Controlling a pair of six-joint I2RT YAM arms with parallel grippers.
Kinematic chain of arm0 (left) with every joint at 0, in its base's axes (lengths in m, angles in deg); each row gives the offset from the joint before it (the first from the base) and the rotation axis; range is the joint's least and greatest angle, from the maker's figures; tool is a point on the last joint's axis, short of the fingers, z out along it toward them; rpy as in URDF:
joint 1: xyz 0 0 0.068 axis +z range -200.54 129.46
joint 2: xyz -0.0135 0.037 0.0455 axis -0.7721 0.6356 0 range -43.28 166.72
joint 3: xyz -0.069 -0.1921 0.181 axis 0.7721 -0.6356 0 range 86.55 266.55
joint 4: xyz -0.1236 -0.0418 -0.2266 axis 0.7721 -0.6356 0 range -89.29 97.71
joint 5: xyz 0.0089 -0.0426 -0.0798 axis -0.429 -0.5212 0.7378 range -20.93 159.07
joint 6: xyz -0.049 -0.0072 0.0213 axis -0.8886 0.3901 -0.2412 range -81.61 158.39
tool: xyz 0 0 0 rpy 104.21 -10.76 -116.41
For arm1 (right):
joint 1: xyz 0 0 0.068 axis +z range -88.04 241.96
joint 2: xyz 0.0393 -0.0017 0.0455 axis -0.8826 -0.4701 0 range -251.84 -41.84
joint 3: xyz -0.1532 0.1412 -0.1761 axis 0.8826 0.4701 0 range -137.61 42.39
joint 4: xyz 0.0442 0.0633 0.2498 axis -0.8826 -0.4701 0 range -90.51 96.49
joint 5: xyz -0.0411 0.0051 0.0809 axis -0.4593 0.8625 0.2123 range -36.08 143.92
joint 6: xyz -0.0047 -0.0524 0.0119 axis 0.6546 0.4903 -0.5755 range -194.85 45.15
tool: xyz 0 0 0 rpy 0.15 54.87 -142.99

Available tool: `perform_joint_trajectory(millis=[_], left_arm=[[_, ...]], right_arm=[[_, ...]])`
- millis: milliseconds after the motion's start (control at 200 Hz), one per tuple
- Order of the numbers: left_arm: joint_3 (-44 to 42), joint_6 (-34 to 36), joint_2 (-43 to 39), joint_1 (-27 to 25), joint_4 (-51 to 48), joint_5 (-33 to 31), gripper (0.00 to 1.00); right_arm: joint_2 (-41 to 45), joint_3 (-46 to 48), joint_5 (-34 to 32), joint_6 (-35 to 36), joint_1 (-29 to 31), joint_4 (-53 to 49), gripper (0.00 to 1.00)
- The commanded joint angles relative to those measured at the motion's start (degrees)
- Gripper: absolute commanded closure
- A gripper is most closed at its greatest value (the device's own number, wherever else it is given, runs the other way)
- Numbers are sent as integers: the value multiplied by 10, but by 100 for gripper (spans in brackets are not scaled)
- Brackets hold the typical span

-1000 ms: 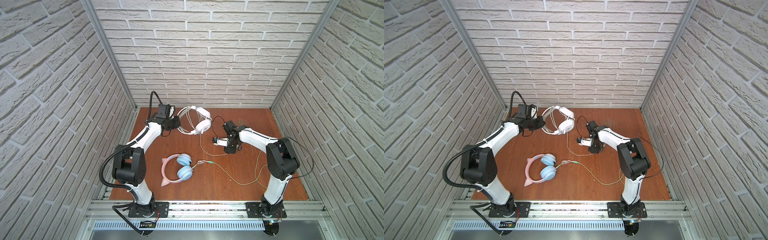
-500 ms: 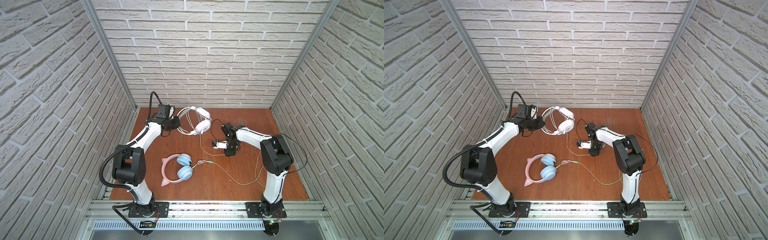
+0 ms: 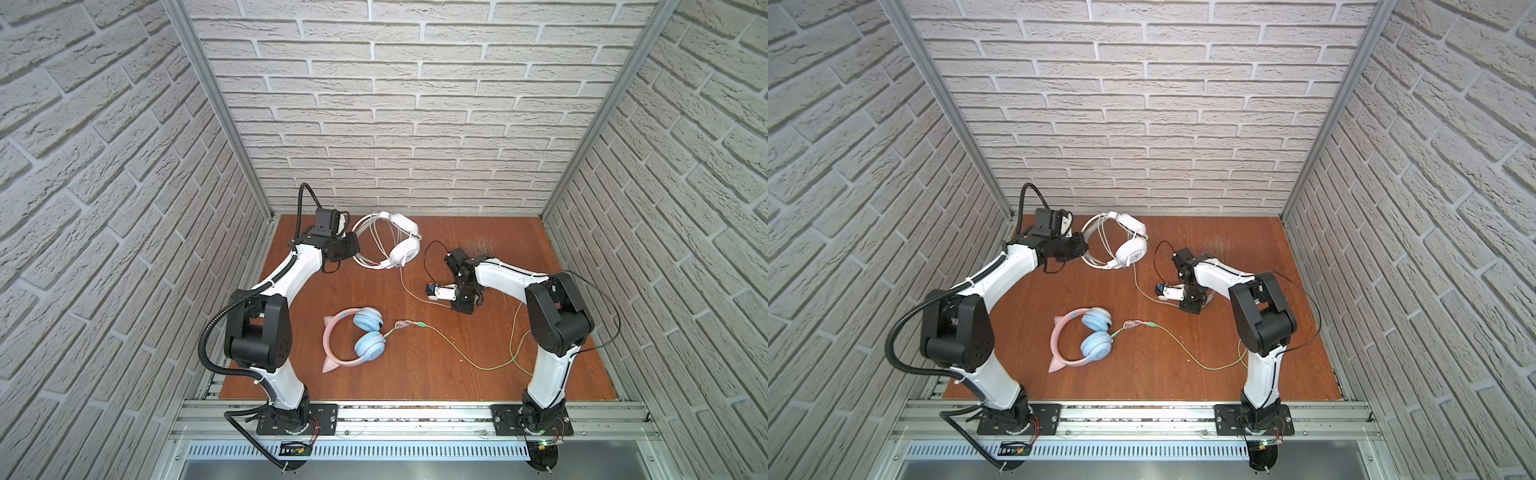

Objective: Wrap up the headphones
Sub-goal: 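Close the right gripper on the grey cable near the splitter, then lift the grey cable with the right gripper over the white headset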

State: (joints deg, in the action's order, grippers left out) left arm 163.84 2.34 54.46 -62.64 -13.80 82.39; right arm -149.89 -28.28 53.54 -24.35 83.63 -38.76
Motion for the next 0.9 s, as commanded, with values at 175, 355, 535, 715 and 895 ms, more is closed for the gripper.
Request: perform_joint_trajectory(millis=[175, 355, 535, 715, 895], left_arm=[[30, -32, 20, 4, 10, -53, 100], [40, -44, 38, 1, 0, -92, 100], [62, -38, 57, -8, -20, -123, 100], [94, -13, 79, -25, -61, -171, 100], [117, 0, 99, -44, -83, -199, 100]], right_arm=[[98, 33, 31, 18, 41, -7, 95], [147, 21, 60, 38, 62, -42, 95], [180, 0, 94, 48, 80, -64, 95], [235, -18, 141, 59, 80, -54, 95], [272, -43, 186, 68, 79, -38, 95]])
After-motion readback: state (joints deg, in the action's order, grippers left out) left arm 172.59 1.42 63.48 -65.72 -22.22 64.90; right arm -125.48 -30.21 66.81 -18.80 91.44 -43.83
